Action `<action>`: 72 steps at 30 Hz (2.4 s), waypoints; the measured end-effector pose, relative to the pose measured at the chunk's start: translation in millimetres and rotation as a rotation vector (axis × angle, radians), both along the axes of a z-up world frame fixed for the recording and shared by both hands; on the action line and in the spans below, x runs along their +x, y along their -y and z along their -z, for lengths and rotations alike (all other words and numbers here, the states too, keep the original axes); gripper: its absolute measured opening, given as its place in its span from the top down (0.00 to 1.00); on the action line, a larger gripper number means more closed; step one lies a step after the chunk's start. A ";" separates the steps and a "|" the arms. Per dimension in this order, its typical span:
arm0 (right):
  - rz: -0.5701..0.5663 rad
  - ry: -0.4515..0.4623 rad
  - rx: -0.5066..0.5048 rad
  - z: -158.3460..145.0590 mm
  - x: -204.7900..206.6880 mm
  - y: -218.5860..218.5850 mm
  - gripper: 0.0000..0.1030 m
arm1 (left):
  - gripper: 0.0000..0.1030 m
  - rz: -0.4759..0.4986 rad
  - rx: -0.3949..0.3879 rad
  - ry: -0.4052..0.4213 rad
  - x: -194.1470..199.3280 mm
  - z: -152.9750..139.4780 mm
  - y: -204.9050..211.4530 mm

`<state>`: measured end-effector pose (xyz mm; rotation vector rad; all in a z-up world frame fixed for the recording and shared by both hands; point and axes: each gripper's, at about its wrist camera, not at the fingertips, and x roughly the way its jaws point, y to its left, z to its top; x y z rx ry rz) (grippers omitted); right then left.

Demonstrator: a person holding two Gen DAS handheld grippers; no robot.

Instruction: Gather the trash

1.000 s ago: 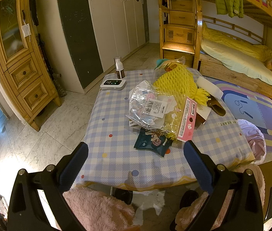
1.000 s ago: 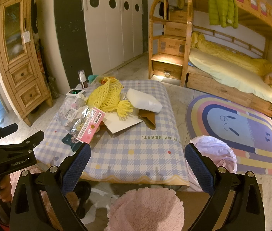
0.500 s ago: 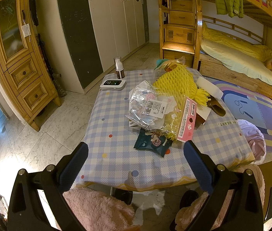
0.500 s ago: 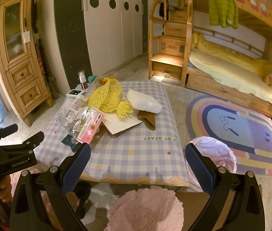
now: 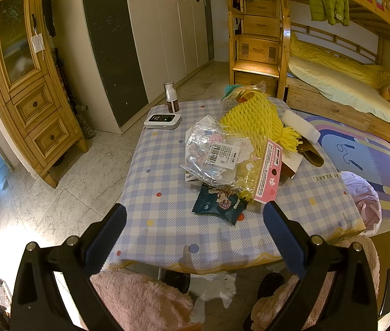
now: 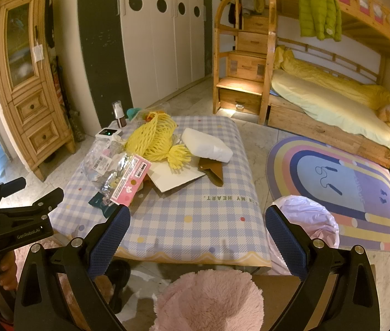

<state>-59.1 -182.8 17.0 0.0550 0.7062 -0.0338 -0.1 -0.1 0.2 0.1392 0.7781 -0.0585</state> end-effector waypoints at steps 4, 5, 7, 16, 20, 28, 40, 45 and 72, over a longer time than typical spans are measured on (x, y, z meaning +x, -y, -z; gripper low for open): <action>0.000 0.000 0.000 0.3 0.2 -0.3 0.06 | 0.06 0.000 0.000 0.000 0.0 0.1 0.0; -0.001 0.000 0.001 0.6 0.4 -0.3 0.06 | 0.06 0.001 0.000 -0.001 0.0 0.0 0.1; -0.001 0.001 0.000 1.1 0.7 -0.4 0.06 | 0.06 0.000 0.000 0.000 0.0 0.0 -0.1; -0.029 0.016 -0.007 1.3 7.9 -1.3 0.06 | 0.06 -0.056 0.005 0.000 9.3 7.2 -14.1; -0.054 0.061 -0.021 4.9 16.3 -5.9 0.06 | 0.07 -0.097 0.001 -0.001 16.3 10.6 -26.2; -0.079 0.117 -0.005 7.8 31.9 -7.9 0.06 | 0.07 -0.057 -0.024 -0.060 28.1 32.3 -27.4; -0.014 0.075 -0.071 29.5 51.1 4.0 0.15 | 0.21 0.062 -0.089 -0.103 48.2 56.7 8.1; -0.026 0.043 -0.064 40.5 61.8 9.4 0.42 | 0.22 0.064 -0.133 -0.110 63.7 65.0 13.5; -0.091 -0.025 -0.057 50.2 58.4 3.0 0.29 | 0.20 0.110 -0.220 -0.119 62.5 80.7 -14.2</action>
